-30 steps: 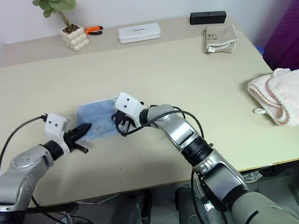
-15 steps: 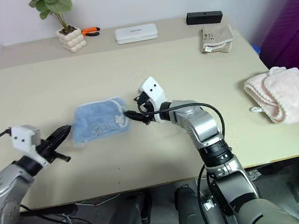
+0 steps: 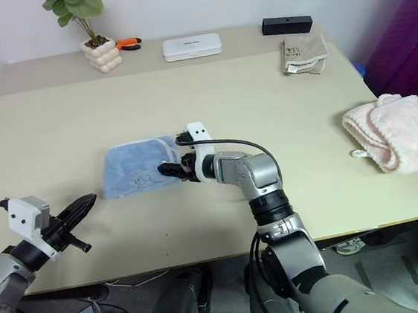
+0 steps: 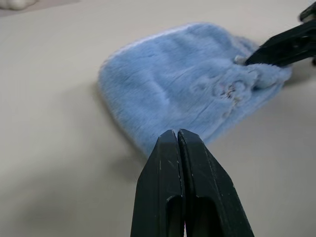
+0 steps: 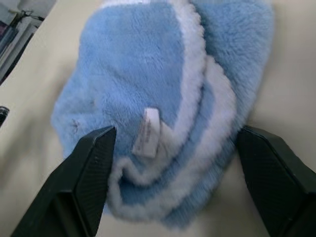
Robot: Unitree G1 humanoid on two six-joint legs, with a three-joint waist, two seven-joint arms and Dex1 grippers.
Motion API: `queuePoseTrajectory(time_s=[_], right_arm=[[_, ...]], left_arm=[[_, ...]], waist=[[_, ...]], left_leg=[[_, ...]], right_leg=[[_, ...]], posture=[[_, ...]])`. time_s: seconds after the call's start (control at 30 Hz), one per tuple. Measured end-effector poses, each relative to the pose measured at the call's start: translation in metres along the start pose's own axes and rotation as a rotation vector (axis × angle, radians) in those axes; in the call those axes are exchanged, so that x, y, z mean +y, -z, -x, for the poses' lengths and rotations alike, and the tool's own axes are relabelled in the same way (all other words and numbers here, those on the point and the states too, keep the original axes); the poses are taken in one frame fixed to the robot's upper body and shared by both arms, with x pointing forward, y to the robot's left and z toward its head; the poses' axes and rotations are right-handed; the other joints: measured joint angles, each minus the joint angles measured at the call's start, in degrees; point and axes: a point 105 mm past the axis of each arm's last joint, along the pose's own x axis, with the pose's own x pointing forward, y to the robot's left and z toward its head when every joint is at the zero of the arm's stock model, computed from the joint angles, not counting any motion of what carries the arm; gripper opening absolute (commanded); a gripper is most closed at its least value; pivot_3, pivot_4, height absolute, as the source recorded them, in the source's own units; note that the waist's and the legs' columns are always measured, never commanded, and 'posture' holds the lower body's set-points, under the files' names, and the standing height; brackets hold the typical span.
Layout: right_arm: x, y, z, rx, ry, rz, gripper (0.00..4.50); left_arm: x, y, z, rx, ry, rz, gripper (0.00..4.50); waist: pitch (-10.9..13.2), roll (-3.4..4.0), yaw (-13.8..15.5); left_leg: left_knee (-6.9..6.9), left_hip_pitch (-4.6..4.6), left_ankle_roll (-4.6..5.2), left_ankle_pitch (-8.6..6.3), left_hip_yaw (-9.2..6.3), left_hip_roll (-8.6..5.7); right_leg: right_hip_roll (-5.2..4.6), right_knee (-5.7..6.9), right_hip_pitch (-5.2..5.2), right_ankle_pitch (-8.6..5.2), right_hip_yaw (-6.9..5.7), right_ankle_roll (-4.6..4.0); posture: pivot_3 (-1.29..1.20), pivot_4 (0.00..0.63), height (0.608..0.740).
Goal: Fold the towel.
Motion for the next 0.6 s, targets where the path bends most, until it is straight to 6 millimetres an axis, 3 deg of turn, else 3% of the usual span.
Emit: queuePoseTrajectory(time_s=[0.2,0.37,0.53,0.6], right_arm=[[0.018,-0.003,-0.009,-0.013,-0.076,-0.04,0.16],[0.01,-0.016,-0.001,-0.09,-0.068,-0.093,0.03],[-0.033,-0.083,0.043,-0.404,0.119,-0.091,0.03],[-0.065,-0.111,0.078,-0.56,0.258,-0.142,0.03]], left_arm=[[-0.002,0.0,-0.003,0.001,0.002,0.005,0.0],[-0.006,0.004,-0.007,0.013,0.008,0.014,0.0],[-0.014,0.0,-0.018,-0.012,0.036,0.019,0.0],[-0.018,-0.003,-0.025,-0.029,0.057,0.015,0.0]], waist=[[0.0,0.02,0.1],[0.0,0.02,0.2],[0.0,0.06,0.4],[0.0,0.07,0.7]], left_leg=[[0.0,0.0,0.0,0.0,0.0,0.0],[0.01,0.0,-0.01,0.0,0.0,-0.01],[0.02,0.0,-0.02,0.0,0.0,-0.02],[0.01,-0.01,-0.02,0.01,0.0,-0.02]], right_leg=[[0.01,0.02,-0.02,0.0,0.0,0.0],[0.0,0.02,-0.01,0.0,0.0,0.0],[0.0,0.01,0.0,0.01,-0.01,0.0],[-0.01,-0.01,0.03,0.01,-0.04,0.01]], posture=[[0.0,0.15,0.736],[0.0,0.15,0.736],[0.0,0.15,0.736],[0.0,0.15,0.736]])
